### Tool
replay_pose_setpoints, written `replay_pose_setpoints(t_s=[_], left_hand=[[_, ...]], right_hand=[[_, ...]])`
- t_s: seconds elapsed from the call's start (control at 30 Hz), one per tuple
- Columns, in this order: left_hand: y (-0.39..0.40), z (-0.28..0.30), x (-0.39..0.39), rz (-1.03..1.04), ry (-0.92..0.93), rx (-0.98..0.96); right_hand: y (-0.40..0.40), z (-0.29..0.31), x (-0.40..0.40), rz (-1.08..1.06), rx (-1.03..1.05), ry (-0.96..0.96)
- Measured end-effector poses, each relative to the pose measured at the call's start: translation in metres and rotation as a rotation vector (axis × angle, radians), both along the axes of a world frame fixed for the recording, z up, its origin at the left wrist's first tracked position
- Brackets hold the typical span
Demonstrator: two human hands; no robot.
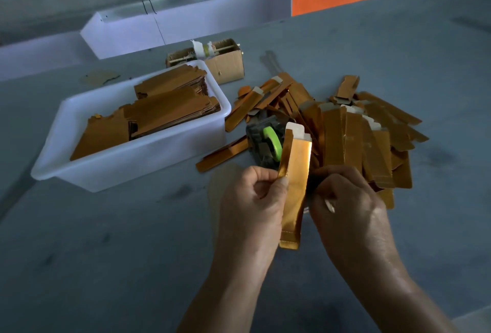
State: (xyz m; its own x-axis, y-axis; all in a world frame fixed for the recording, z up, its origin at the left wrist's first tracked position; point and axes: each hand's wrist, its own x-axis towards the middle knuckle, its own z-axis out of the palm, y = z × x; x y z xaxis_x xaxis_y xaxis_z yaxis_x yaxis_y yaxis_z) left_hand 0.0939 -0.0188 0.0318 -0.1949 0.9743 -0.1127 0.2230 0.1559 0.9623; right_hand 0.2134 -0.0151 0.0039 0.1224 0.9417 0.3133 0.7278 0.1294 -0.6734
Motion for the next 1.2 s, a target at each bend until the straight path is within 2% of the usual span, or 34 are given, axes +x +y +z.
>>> replay_pose_setpoints(t_s=[0.1,0.17,0.23,0.3,0.4,0.57,1.07,1.2], left_hand=[[0.001,0.005,-0.004,-0.032,-0.083,-0.07],[-0.001,0.006,-0.006,-0.041,-0.149,-0.103],[-0.006,0.007,-0.006,-0.05,-0.221,-0.117],[-0.01,0.008,-0.005,-0.059,-0.342,-0.139],[-0.013,0.006,-0.006,-0.053,-0.374,-0.157],[-0.015,0.01,-0.009,-0.065,-0.409,-0.149],[-0.021,0.016,-0.015,-0.169,-0.426,-0.176],[-0.022,0.013,-0.013,-0.114,-0.403,-0.152]], right_hand=[[-0.003,0.013,0.012,-0.013,0.053,0.093],[-0.005,0.022,0.022,0.059,-0.008,0.306],[-0.008,0.032,0.026,0.22,-0.143,0.596],[-0.01,0.034,0.028,0.362,-0.225,0.686],[-0.009,0.032,0.024,0.463,-0.253,0.631],[-0.007,0.028,0.018,0.508,-0.244,0.548],[-0.008,0.031,0.009,0.333,-0.198,0.326],[-0.01,0.032,0.005,0.322,-0.192,0.288]])
